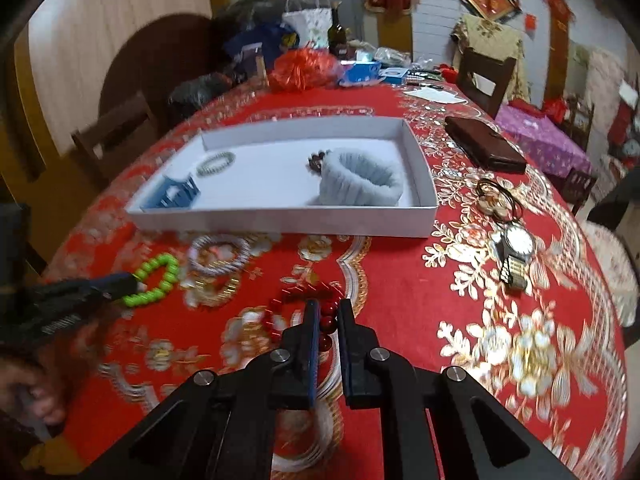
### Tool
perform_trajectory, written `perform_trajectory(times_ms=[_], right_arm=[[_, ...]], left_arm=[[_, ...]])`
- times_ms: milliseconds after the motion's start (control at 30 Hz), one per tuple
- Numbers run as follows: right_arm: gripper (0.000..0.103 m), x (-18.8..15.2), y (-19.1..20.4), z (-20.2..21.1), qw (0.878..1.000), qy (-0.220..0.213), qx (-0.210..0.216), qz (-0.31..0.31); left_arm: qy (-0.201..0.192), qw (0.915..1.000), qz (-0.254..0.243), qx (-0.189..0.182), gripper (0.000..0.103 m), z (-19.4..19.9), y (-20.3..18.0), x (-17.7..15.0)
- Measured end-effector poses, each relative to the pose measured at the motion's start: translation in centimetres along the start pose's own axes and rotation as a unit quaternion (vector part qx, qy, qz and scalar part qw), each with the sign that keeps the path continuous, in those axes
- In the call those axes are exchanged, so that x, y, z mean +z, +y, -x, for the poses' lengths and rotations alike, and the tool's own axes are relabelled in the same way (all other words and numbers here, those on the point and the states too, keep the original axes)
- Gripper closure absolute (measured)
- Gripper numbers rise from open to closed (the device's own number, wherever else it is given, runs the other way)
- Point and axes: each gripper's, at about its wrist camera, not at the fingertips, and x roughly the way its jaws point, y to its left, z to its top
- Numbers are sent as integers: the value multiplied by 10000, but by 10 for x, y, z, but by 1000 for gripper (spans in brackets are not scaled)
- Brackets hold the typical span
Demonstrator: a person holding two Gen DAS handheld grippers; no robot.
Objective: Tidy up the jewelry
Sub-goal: 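Close the left tool on the green bead strand while the right tool reaches the red bead bracelet, then lift the green strand with the left tool while the right tool grasps the red bracelet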
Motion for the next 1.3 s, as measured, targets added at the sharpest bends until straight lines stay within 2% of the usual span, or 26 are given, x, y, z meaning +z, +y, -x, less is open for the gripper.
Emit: perform_trajectory(times_ms=[167, 333, 467, 933, 1300], right_arm=[[95, 5, 5, 31, 9994, -261, 117, -219], [95, 13, 11, 54, 9983, -503, 150, -250], [95, 18, 18, 63, 9978, -593, 185, -223], [95, 25, 25, 52, 9986, -488, 164, -103], [95, 51, 27, 39, 9988, -443, 183, 65]], left_arm=[[-19, 9997, 227, -103, 96, 15, -4, 1], [-345, 9989, 97, -293, 96, 49, -17, 12], [-421, 9984, 39, -380, 96, 59, -24, 20], [-362, 9990, -38, -271, 96, 55, -33, 29], [-350, 9990, -92, -262, 96, 42, -39, 52]])
